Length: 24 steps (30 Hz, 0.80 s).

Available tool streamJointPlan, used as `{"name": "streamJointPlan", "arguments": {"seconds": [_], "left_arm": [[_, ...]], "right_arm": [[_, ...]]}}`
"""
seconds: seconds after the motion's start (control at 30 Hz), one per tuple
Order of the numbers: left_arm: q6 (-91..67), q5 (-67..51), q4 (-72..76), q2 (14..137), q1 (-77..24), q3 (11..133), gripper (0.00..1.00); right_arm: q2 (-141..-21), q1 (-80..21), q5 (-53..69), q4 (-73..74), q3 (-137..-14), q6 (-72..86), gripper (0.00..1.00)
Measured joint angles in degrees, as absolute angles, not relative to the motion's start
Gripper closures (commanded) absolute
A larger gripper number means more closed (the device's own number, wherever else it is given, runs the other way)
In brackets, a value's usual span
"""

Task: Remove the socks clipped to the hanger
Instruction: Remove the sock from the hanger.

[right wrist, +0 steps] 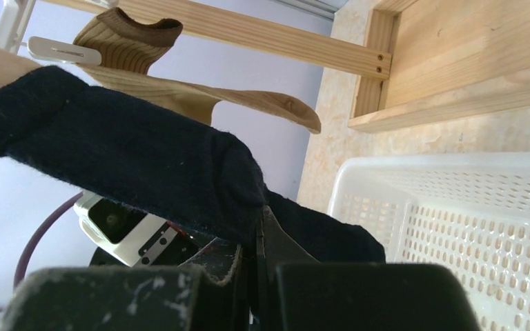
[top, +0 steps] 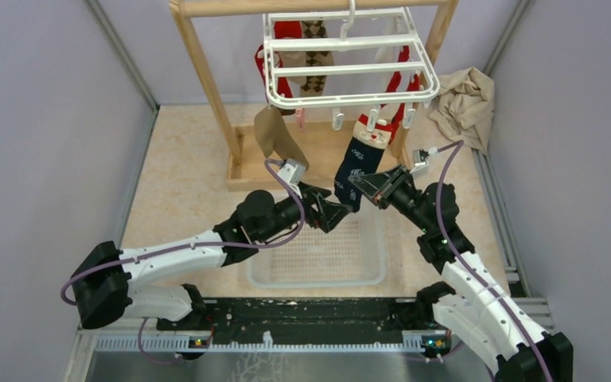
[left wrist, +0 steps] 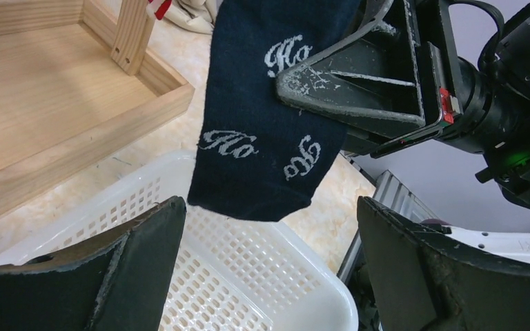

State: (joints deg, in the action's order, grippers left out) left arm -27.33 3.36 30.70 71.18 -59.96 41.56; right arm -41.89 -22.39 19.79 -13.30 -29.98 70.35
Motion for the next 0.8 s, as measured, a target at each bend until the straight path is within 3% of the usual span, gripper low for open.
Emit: {"name": "streamJointPlan", "arguments": {"seconds": [0.13,0.23,0.53,0.7,0.8], "left_arm": [[-26.37,2.63,32.29,73.47,-59.88,42.65,0.01],[-25.96,2.04,33.52,75.29,-59.55,43.83,0.08],[-26.17,-1.58,36.03,77.69,-57.71,44.77,0.87],[-26.09,-3.44,36.07,77.82,-57.34,45.87,0.92],[-26.28,-4.27,35.83,77.82,-56.97,46.0,0.92]], "right_arm": [[-43.7,-22.39,20.8,-16.78,-29.17,72.12,1.0],[-44.42,-22.39,21.32,-18.61,-27.73,73.58,1.0],[-44.38,-22.39,22.68,-19.11,-27.03,75.13,1.0],[-44.31,-22.41,22.81,-19.11,-27.03,75.16,1.0],[-44.27,-22.41,22.81,-19.11,-27.03,75.13,0.85]]}}
